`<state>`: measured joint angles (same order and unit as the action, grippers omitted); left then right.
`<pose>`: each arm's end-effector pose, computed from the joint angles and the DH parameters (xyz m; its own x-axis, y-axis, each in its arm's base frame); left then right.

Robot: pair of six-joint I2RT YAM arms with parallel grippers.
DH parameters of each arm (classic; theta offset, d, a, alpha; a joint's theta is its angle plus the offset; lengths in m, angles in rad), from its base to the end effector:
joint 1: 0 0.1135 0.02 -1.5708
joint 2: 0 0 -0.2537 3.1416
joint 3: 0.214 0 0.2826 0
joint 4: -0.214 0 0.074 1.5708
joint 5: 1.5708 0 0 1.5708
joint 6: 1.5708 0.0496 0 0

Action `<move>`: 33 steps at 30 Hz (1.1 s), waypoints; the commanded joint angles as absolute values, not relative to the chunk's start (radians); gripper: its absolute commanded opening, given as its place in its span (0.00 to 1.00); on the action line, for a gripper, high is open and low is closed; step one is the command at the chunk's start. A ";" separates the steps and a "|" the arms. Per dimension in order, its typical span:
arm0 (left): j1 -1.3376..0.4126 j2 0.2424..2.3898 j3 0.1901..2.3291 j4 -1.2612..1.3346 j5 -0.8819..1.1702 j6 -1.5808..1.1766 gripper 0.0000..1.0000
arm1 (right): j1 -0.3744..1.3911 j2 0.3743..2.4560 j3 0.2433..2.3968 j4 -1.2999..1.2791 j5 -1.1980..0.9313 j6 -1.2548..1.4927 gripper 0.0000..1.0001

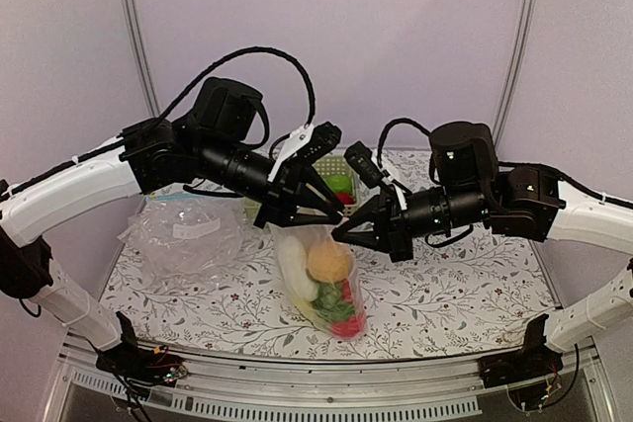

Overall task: Place the food in the zip-top bag and seal the zipper
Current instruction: Hold the zipper from the zipper food storage bag, then zip the zipper of the food storage bag.

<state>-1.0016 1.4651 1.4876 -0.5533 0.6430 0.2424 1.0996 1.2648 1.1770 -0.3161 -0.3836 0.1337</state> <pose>0.1722 -0.3243 0.3744 -0.0361 0.4129 -0.9100 0.9904 -0.1065 -0.0876 0.1352 0.3063 0.3438 -0.3078 -0.3318 -0.8917 -0.9499 0.1600 0.2684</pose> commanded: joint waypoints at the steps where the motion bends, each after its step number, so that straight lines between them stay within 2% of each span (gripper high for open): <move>1: -1.013 1.476 1.511 -0.595 0.646 0.246 0.21 | 1.105 1.237 1.171 -0.302 -0.348 0.129 0.00; 20: -1.010 1.478 1.544 -0.639 0.666 0.252 0.00 | 1.104 1.201 1.143 -0.287 -0.233 0.150 0.00; 33: -1.007 1.477 1.558 -0.678 0.618 0.265 0.00 | 1.105 1.172 1.118 -0.285 -0.104 0.165 0.00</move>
